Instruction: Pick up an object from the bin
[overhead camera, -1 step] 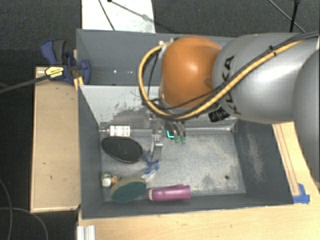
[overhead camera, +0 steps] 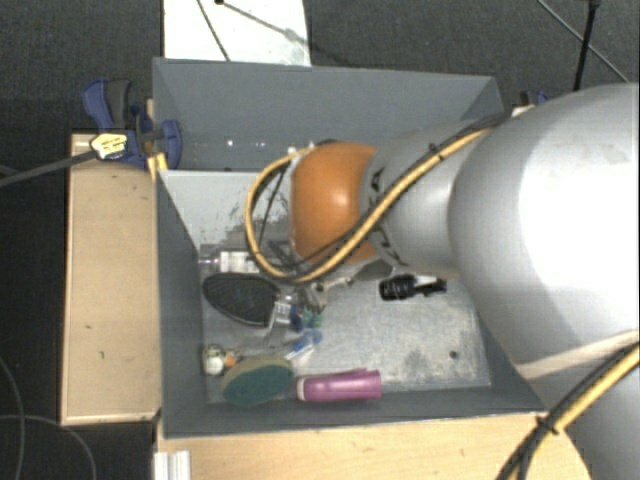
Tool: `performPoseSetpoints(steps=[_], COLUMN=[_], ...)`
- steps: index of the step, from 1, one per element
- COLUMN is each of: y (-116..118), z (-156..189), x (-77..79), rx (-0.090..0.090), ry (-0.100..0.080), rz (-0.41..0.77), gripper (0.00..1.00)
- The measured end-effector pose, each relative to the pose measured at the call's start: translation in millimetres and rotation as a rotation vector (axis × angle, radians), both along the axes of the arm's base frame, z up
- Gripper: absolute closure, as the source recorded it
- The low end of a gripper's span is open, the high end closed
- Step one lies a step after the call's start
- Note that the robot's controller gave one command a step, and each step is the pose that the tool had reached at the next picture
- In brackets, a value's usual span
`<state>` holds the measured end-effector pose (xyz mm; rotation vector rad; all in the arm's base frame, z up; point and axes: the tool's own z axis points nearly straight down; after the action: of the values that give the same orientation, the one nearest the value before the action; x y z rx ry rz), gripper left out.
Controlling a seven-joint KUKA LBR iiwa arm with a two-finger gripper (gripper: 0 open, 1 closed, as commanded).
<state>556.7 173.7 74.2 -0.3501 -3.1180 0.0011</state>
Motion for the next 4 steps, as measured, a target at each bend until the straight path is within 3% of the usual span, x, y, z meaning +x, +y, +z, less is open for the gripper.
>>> performPoseSetpoints(steps=[1,2,3,4], y=[-1,-10,-36,-35], z=[3,111,69,70], x=[1.1,27.5,-18.1,-16.7], rx=[-0.001,0.004,0.000,0.001], ry=[-0.003,-0.015,-0.001,-0.005], rz=[-0.005,-0.029,-0.173,-0.174], gripper=[1.00,1.00,1.00,0.00])
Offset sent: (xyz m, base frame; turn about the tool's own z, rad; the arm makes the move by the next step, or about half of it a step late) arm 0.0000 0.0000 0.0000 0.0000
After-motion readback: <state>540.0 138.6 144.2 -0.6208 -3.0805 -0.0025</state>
